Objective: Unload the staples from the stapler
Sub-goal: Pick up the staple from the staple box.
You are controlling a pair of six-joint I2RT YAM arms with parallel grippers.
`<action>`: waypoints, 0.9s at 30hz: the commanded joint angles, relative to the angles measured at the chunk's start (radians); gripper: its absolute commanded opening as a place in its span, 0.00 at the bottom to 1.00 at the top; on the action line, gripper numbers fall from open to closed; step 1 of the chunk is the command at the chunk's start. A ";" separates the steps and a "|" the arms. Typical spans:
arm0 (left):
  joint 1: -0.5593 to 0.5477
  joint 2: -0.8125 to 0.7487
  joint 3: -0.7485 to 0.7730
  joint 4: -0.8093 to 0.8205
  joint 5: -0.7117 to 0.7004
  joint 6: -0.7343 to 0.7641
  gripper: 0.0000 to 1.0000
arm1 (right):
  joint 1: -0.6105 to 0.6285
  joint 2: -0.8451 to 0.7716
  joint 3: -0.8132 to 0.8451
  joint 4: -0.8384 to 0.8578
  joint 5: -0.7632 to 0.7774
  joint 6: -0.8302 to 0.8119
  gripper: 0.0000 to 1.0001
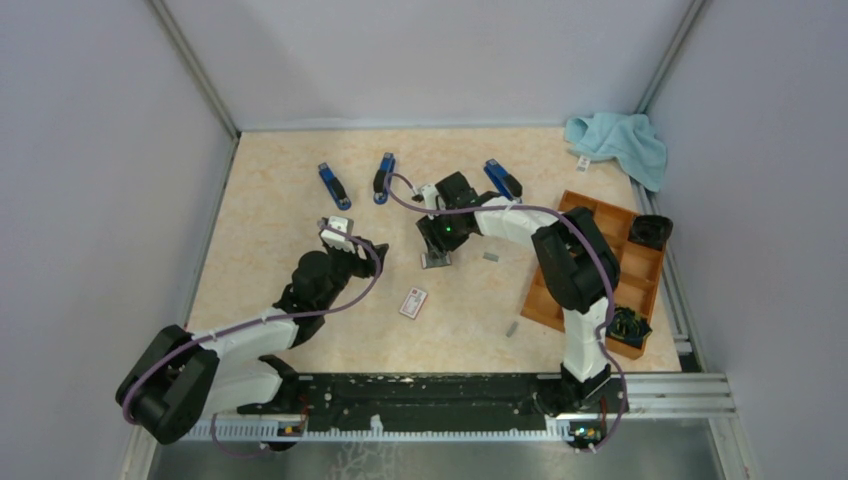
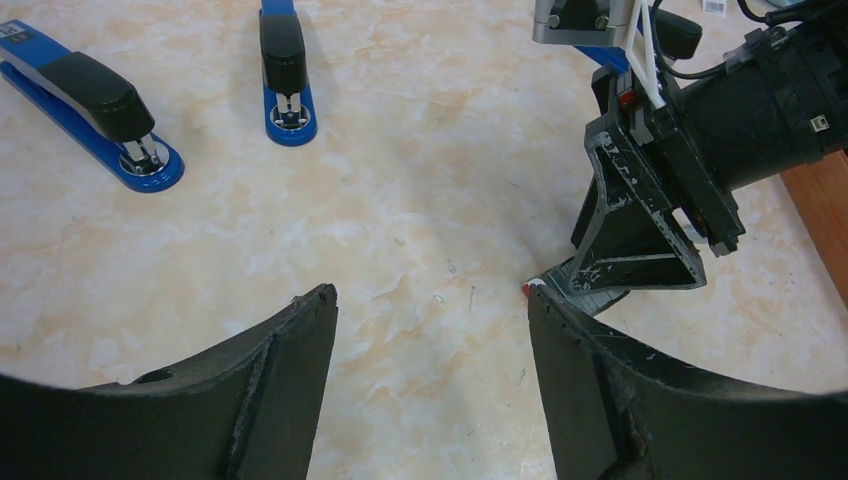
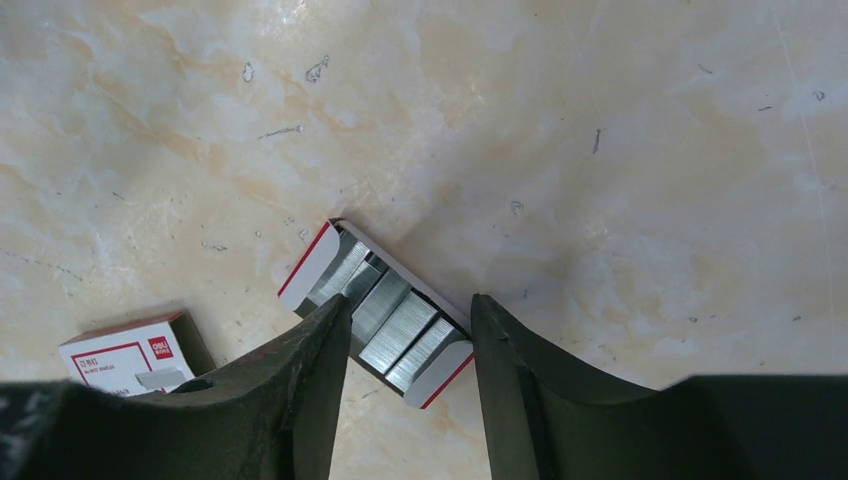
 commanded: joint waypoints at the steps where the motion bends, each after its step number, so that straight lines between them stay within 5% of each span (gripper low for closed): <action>1: -0.004 0.007 0.007 0.030 -0.003 0.004 0.76 | 0.011 -0.011 0.031 0.003 0.043 -0.025 0.46; 12: -0.004 0.005 0.007 0.031 -0.007 0.002 0.76 | 0.010 -0.098 0.040 -0.008 0.123 -0.083 0.53; 16: -0.004 -0.017 -0.018 0.050 -0.013 -0.001 0.76 | 0.012 -0.152 0.042 -0.021 0.060 -0.090 0.47; 21: -0.004 -0.040 -0.041 0.074 -0.007 -0.001 0.76 | 0.030 -0.138 0.046 -0.043 -0.018 -0.066 0.27; 27: -0.005 -0.049 -0.051 0.081 -0.011 -0.003 0.76 | 0.059 -0.088 0.065 -0.057 -0.021 -0.045 0.27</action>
